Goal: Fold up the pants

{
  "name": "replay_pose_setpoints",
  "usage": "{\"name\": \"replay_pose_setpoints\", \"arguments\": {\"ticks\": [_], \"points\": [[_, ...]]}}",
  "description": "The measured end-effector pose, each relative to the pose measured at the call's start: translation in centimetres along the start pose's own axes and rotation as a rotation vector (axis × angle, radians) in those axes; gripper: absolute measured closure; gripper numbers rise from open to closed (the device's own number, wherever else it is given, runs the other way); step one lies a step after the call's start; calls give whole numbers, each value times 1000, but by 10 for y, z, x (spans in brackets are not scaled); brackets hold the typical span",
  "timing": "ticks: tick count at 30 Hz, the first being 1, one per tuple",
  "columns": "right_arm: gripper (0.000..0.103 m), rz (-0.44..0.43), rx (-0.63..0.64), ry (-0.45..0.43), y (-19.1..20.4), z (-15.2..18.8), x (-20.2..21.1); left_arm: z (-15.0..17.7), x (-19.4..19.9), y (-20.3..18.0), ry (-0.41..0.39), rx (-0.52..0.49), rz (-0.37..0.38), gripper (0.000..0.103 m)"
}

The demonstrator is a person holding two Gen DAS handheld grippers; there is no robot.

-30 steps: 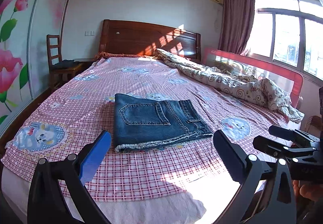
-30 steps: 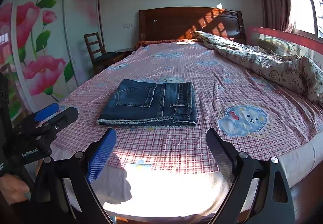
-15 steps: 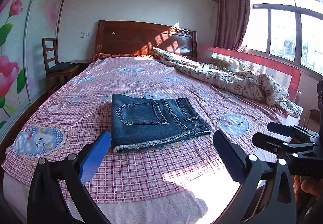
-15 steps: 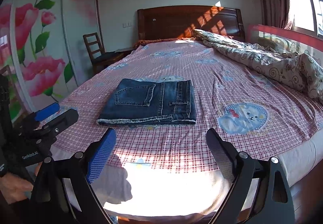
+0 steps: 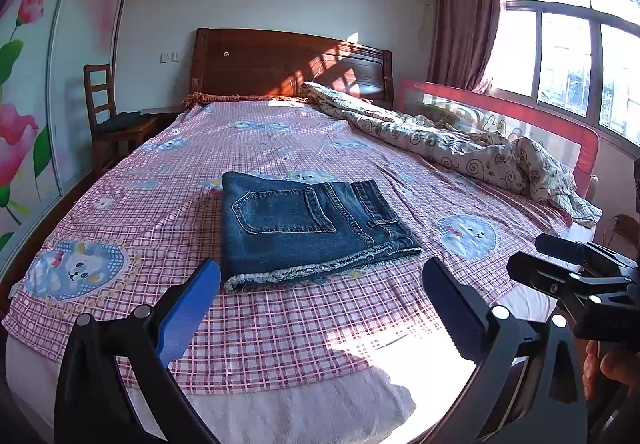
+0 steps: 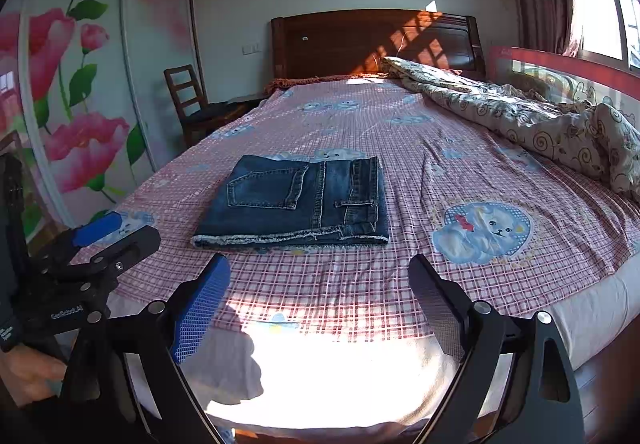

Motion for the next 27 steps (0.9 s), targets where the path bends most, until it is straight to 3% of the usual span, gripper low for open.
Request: {"name": "replay_pose_setpoints", "arguments": {"ticks": [8, 27], "points": [[13, 2, 0, 5, 0, 0, -1, 2, -4, 3, 30, 21, 11, 2], [13, -3, 7, 12, 1, 0, -2, -2, -2, -1, 19, -14, 26, 2]]}}
Point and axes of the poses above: each gripper's, at about its wrist camera, not at the fingertips, and x roughly against the way its jaws point, y to its left, z to its underside, the point moved 1 cm from there along -x, roughly the way its jaws point, and after that the axes turned 10 degrees about -x, right-handed, at the moved point
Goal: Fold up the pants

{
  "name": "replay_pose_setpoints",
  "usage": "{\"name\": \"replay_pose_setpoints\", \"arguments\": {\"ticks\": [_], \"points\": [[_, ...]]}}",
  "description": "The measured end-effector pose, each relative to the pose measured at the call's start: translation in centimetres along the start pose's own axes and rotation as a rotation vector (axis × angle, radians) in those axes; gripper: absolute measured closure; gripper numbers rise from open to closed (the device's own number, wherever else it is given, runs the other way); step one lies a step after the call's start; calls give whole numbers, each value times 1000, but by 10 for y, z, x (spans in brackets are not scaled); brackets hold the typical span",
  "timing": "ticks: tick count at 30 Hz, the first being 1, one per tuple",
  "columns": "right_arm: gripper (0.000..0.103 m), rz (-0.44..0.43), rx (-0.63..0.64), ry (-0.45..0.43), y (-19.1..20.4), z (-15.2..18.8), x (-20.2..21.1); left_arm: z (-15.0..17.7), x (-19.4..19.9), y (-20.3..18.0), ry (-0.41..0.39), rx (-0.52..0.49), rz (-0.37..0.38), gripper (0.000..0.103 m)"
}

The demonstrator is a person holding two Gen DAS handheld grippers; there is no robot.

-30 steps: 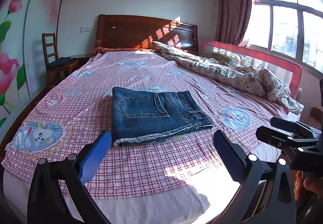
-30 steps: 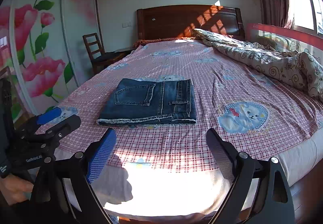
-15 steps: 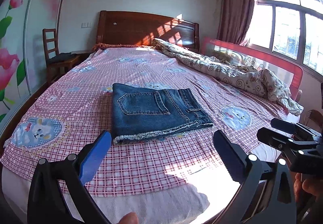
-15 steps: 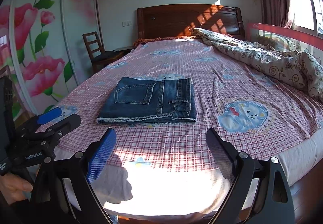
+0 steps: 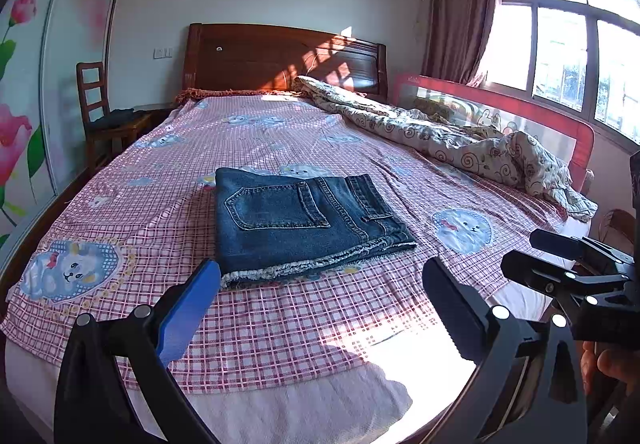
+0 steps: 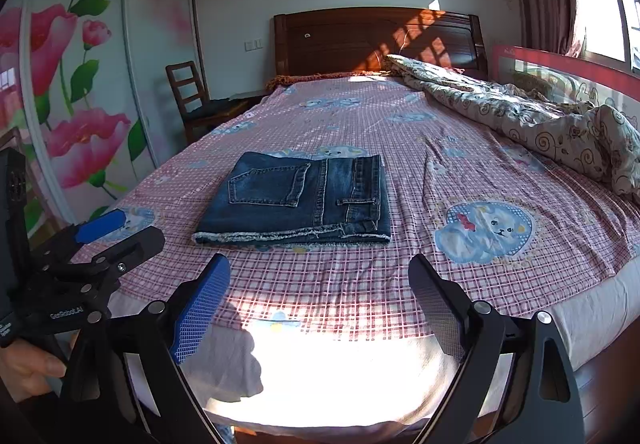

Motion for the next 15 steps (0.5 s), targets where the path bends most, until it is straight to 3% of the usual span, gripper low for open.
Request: {"name": "replay_pose_setpoints", "arguments": {"ticks": [15], "points": [[13, -2, -2, 7, -2, -1, -1, 1, -1, -1, -3, -13, 2, 2]]}}
Point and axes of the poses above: each gripper's, at about its wrist camera, not at the fingertips, and x roughly against the way its jaws point, y to its left, z to its underside, the point moved 1 cm from there along -x, roughly the way its jaws point, and after that the axes turned 10 degrees about -x, right-handed, at the moved point
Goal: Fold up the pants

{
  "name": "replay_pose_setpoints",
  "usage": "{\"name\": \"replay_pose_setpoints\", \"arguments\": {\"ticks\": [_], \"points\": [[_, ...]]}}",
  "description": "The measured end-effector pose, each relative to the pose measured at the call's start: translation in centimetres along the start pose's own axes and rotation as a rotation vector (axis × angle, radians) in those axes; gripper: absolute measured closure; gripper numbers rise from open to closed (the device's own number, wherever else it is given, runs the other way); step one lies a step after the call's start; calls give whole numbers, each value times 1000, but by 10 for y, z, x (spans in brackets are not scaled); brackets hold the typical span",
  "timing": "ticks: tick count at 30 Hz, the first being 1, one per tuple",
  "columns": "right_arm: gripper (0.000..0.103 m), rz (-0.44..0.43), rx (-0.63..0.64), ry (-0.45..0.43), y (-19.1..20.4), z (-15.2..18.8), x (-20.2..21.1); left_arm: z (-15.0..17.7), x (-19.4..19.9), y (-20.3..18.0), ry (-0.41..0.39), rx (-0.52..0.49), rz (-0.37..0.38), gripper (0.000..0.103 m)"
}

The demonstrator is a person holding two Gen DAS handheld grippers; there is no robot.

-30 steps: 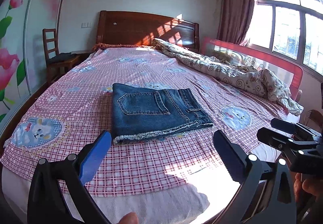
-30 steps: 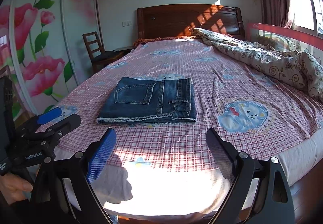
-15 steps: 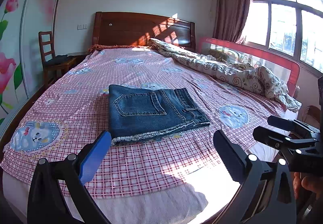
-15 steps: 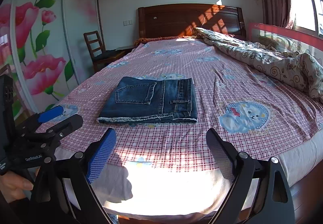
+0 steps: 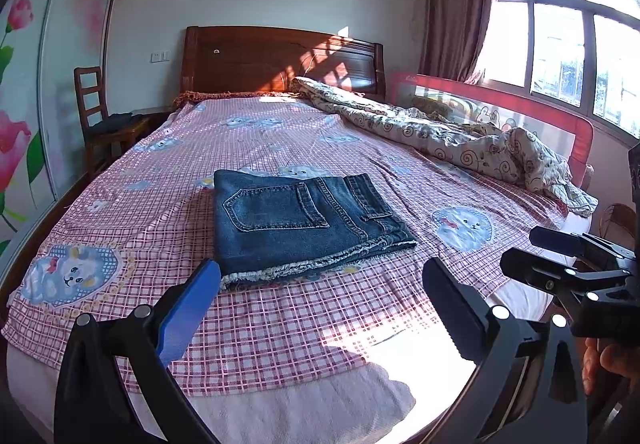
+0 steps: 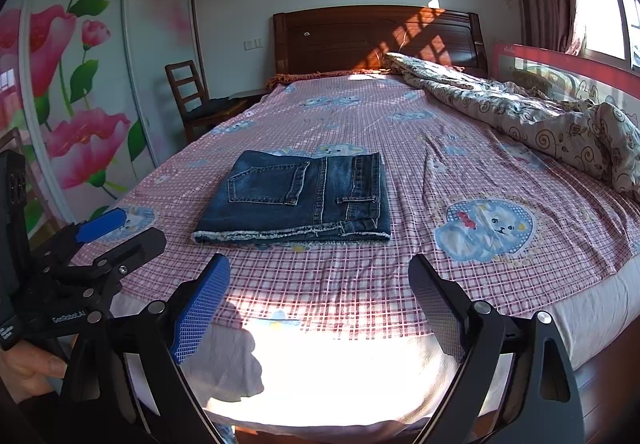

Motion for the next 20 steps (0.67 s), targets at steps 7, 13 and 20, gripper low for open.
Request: {"name": "replay_pose_setpoints", "arguments": {"ticks": [7, 13, 20], "points": [[13, -1, 1, 1, -1, 0, 0, -1, 3, 0, -15, 7, 1, 2], [13, -1, 0, 4, -1, -1, -1, -2, 2, 2, -11, 12, -24, 2], [13, 0, -2, 4, -1, -1, -2, -1, 0, 8, 2, 53, -11, 2]]}}
Point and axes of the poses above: each gripper's, at about its wrist camera, not at the fingertips, and x roughly against the way its jaws point, y to its left, z to its underside, the point moved 1 cm from there along -x, roughly the way its jaws point, and after that the axes turned 10 degrees about -x, right-handed, at the moved point
